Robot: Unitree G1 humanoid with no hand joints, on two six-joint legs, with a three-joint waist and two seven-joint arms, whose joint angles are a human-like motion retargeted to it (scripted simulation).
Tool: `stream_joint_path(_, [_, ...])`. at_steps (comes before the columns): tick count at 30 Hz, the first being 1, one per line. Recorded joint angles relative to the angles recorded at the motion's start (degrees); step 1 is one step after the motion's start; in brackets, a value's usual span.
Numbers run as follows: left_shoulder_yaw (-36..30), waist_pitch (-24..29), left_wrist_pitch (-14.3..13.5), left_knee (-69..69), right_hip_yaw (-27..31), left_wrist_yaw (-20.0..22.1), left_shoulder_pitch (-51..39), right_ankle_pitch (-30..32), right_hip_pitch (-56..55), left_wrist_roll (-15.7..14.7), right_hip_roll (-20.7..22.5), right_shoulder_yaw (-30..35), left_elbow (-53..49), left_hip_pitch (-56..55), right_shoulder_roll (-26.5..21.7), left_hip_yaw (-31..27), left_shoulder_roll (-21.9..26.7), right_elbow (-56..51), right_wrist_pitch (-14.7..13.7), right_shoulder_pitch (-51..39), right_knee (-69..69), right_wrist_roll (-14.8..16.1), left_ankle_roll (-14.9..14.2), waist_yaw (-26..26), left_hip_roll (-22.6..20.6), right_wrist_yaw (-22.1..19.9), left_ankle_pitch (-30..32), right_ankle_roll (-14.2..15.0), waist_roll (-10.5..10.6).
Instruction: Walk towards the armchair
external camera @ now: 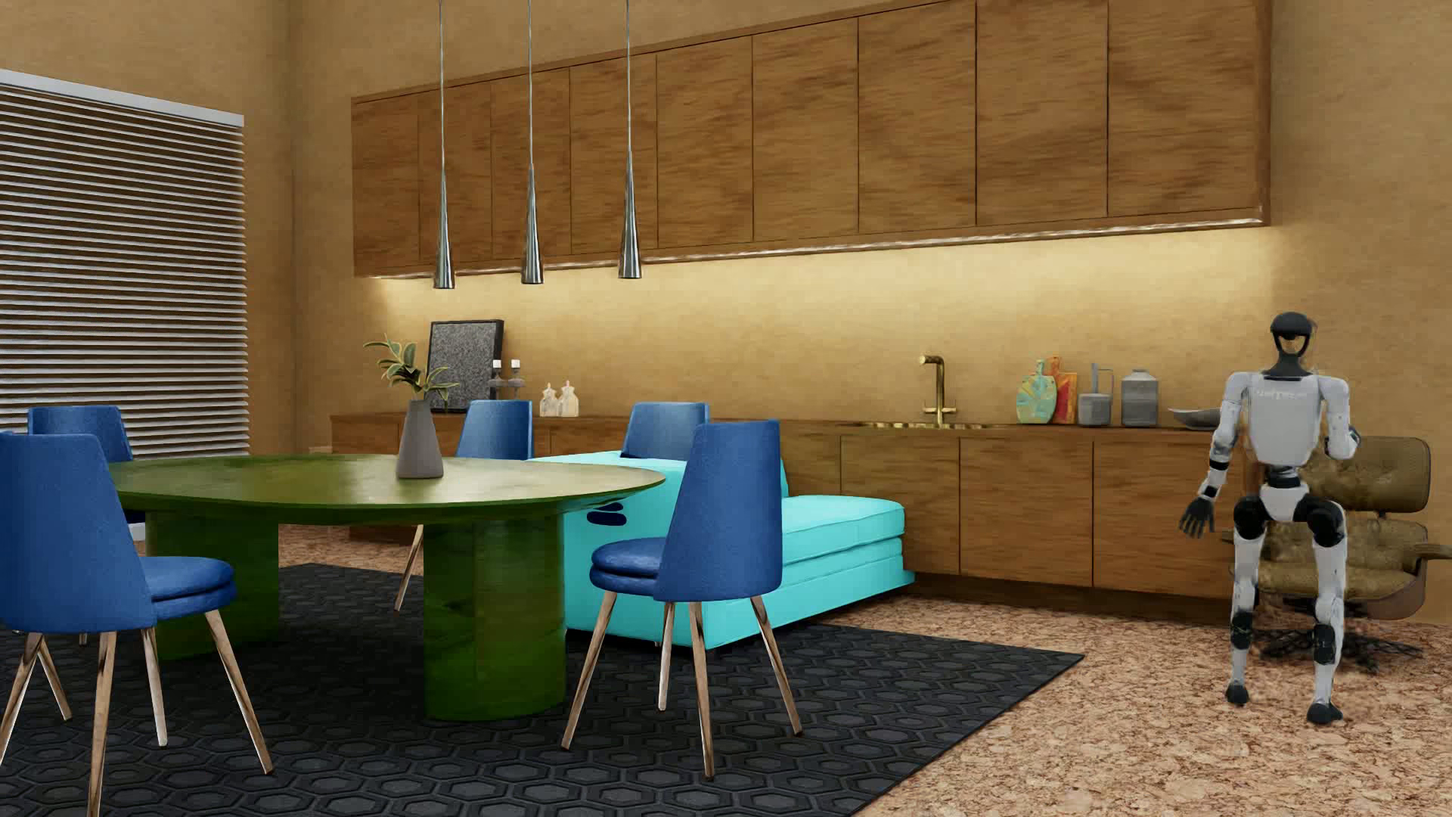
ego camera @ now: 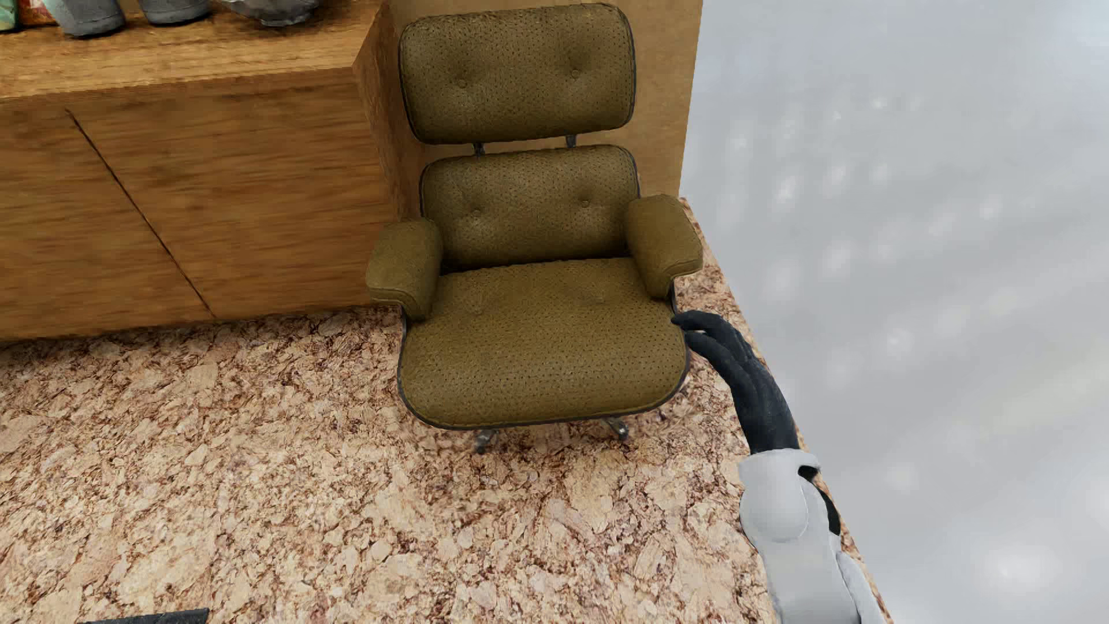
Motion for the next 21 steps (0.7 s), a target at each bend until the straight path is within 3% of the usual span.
stream_joint_path(1, [2.8,-0.1,-1.6,-2.0,0.7,-0.5,0.5,0.8,0.0,-1.5,-0.1,-1.4,-1.1,1.7,-0.6,1.3,-1.9,0.7,1.0,0.3,0.5,1.4,0.5,-0.3,-0.3,-0.8,-1.0,0.3,0.0])
stream_joint_path(2, [6.8,0.1,-0.1,-3.7,1.4,-0.7,-0.3,2.4,-0.9,-4.5,-0.4,-3.1,-1.9,3.2,-1.1,2.2,-4.6,2.6,2.5,0.8,2.8,0.5,0.8,-0.6,-0.9,-1.3,-1.1,0.7,-0.1])
stream_joint_path(3, [10.3,0.5,3.5,-4.2,2.2,1.0,-2.2,4.4,-3.1,-6.9,-0.7,-5.0,-3.2,3.8,-0.7,3.0,-7.4,6.3,5.0,1.6,7.0,-1.8,1.1,-0.9,-1.4,-2.0,-1.5,1.3,-0.6])
stream_joint_path(4, [11.9,0.8,6.7,-3.4,3.1,5.3,-4.3,6.7,-6.3,-7.5,-1.0,-6.8,-5.2,3.7,0.3,3.5,-9.5,12.0,8.9,2.0,12.4,-4.0,1.3,-1.1,-1.8,-2.3,-2.6,2.4,-1.3])
stream_joint_path(5, [12.1,1.0,8.1,-2.8,3.7,9.8,-7.0,8.8,-9.3,-7.7,-1.4,-8.5,-7.1,3.5,1.4,4.0,-10.9,19.2,13.9,2.2,17.3,-5.6,1.6,-1.1,-2.2,-1.6,-3.6,5.5,-1.8])
stream_joint_path(6, [11.6,1.2,8.0,-2.9,4.3,13.1,-9.9,9.7,-11.5,-8.3,-1.9,-9.9,-8.6,3.7,1.8,4.2,-11.4,27.7,19.3,2.3,21.1,-6.8,2.0,-1.0,-2.8,0.2,-4.3,9.4,-2.3])
stream_joint_path(7, [11.0,1.2,6.8,-3.2,4.9,14.5,-13.2,8.2,-12.7,-9.5,-2.8,-10.3,-9.8,4.0,1.3,4.2,-11.4,37.1,24.0,2.4,22.6,-8.4,2.3,-0.8,-3.6,3.6,-4.9,10.6,-2.8])
stream_joint_path(8, [10.4,1.0,4.3,-4.1,3.0,14.3,-16.7,4.6,-12.5,-11.1,-5.7,-8.7,-10.7,4.5,0.0,3.8,-10.8,46.7,27.4,3.1,20.9,-11.7,2.6,-0.5,-4.7,8.7,-5.1,9.1,-3.3])
stream_joint_path(9, [9.7,0.8,1.1,-5.6,-0.8,12.8,-20.7,1.7,-10.8,-12.9,-9.5,-2.6,-10.8,5.1,-1.5,3.1,-9.7,54.7,27.6,4.9,15.6,-19.0,2.8,-0.2,-5.9,16.4,-4.9,6.2,-3.9])
stream_joint_path(10, [8.5,0.5,-2.2,-7.1,-4.0,11.0,-24.4,0.7,-8.0,-14.2,-11.9,4.8,-11.0,5.7,-2.7,2.1,-8.3,58.7,22.9,7.4,7.7,-27.1,2.8,-0.1,-7.3,24.2,-4.6,3.9,-4.5])
stream_joint_path(11, [7.0,0.0,-4.9,-8.9,-4.5,10.0,-27.2,2.1,-4.9,-14.6,-12.0,6.2,-12.0,6.4,-2.7,1.2,-6.9,59.4,18.3,10.4,-1.2,-30.2,3.0,-0.2,-8.6,28.4,-4.3,6.3,-5.2])
stream_joint_path(12, [5.4,-0.5,-6.7,-10.0,-4.8,10.3,-28.9,1.0,-2.7,-14.1,-12.7,1.3,-14.1,6.9,-1.4,0.8,-5.6,58.3,17.0,13.9,-5.0,-28.0,3.0,-0.5,-9.7,28.8,-4.3,7.0,-5.9])
stream_joint_path(14, [3.8,-1.1,-8.5,-11.8,-5.7,14.6,-29.4,1.4,0.1,-14.0,-13.6,-11.1,-19.5,8.3,2.7,0.7,-4.3,55.0,18.4,19.2,-9.1,-20.7,2.9,-1.2,-10.7,24.7,-4.3,8.2,-7.0])
stream_joint_path(15, [4.2,-1.3,-8.6,-11.9,-5.9,17.6,-28.9,1.8,0.6,-15.2,-13.6,-14.1,-20.9,8.6,4.1,0.8,-4.8,52.7,18.6,20.8,-9.8,-19.9,2.8,-1.6,-10.7,21.2,-4.5,8.4,-7.1])
stream_joint_path(16, [5.1,-1.5,-8.3,-11.6,-5.9,19.4,-28.1,2.1,0.7,-17.3,-13.6,-14.8,-21.3,8.8,4.8,1.1,-5.7,50.5,18.1,21.8,-9.9,-21.1,2.6,-1.9,-10.5,17.7,-4.8,8.4,-7.2])
stream_joint_path(18, [6.0,-1.8,-6.3,-10.9,-5.3,18.0,-26.1,2.5,1.0,-20.6,-13.0,-13.7,-19.7,9.2,5.0,2.3,-6.5,47.7,17.2,21.0,-10.5,-24.5,2.2,-2.5,-9.9,13.5,-5.4,8.2,-7.2])
stream_joint_path(19, [5.5,-2.0,-4.4,-11.0,-4.8,16.7,-25.1,2.6,1.4,-19.6,-12.7,-13.6,-18.0,9.6,5.0,2.9,-6.0,46.8,17.2,19.8,-11.3,-25.3,2.1,-2.7,-9.7,12.8,-5.5,8.2,-7.2])
stream_joint_path(21, [3.6,-2.3,0.3,-11.9,-3.5,15.1,-23.4,3.3,2.6,-14.1,-12.2,-14.0,-12.1,11.1,5.6,4.6,-5.3,43.9,17.1,16.9,-13.5,-24.7,1.9,-2.6,-9.5,12.5,-5.0,8.3,-7.0])
